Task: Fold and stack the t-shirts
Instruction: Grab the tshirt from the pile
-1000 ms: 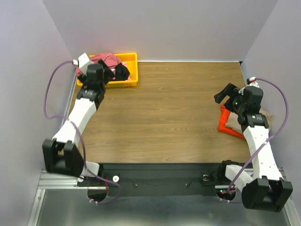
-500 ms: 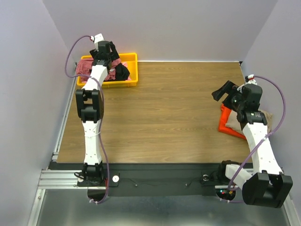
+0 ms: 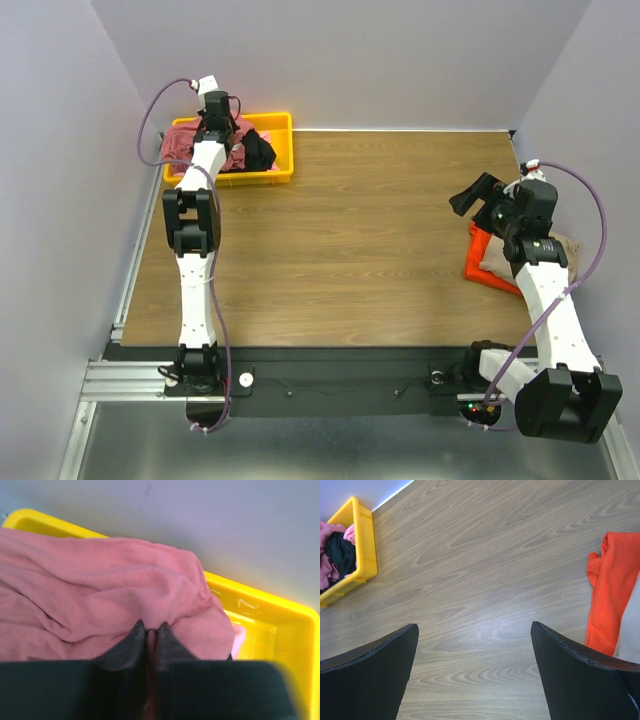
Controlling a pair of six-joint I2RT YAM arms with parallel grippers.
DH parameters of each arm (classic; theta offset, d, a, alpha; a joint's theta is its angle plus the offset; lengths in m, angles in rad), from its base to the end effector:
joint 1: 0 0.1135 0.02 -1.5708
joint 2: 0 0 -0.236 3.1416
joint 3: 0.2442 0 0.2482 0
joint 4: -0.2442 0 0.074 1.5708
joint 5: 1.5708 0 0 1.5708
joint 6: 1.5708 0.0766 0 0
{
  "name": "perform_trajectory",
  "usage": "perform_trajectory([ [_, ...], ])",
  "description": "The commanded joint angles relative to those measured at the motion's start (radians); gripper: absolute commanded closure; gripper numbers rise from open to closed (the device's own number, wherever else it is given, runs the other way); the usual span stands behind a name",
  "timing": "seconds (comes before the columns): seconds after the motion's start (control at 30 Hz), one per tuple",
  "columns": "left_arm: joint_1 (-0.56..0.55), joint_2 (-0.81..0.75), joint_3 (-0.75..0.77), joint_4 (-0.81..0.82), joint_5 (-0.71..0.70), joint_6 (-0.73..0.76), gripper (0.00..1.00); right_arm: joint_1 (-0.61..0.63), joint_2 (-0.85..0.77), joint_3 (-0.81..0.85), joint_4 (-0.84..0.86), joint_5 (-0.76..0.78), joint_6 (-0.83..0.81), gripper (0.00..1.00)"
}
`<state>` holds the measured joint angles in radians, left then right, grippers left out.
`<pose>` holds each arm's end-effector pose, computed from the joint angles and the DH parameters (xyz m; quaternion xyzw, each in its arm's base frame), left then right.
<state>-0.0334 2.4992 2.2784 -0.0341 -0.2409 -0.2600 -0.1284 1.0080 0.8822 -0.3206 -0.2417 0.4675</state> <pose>0.6010 -0.0018 0.2233 -0.1618 0.7722 0.0053 0.6144 0.2745 -0.0170 0.2784 0.1851 0.8218 0.1898 0.5044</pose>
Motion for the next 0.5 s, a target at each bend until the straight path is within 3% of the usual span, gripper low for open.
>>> perform_trajectory([
  [0.0, 0.010, -0.031, 0.046, 0.036, 0.000, 0.019, 1.00, 0.010, -0.016, -0.006, 0.057, 0.004, -0.003, 0.00],
  [0.23, 0.007, -0.230, -0.032, 0.042, 0.038, 0.013, 1.00, 0.010, -0.032, -0.006, 0.057, -0.013, -0.012, 0.00],
  [0.47, -0.029, -0.636, -0.230, 0.057, -0.014, 0.022, 1.00, 0.010, -0.063, -0.015, 0.055, -0.038, 0.014, 0.00],
])
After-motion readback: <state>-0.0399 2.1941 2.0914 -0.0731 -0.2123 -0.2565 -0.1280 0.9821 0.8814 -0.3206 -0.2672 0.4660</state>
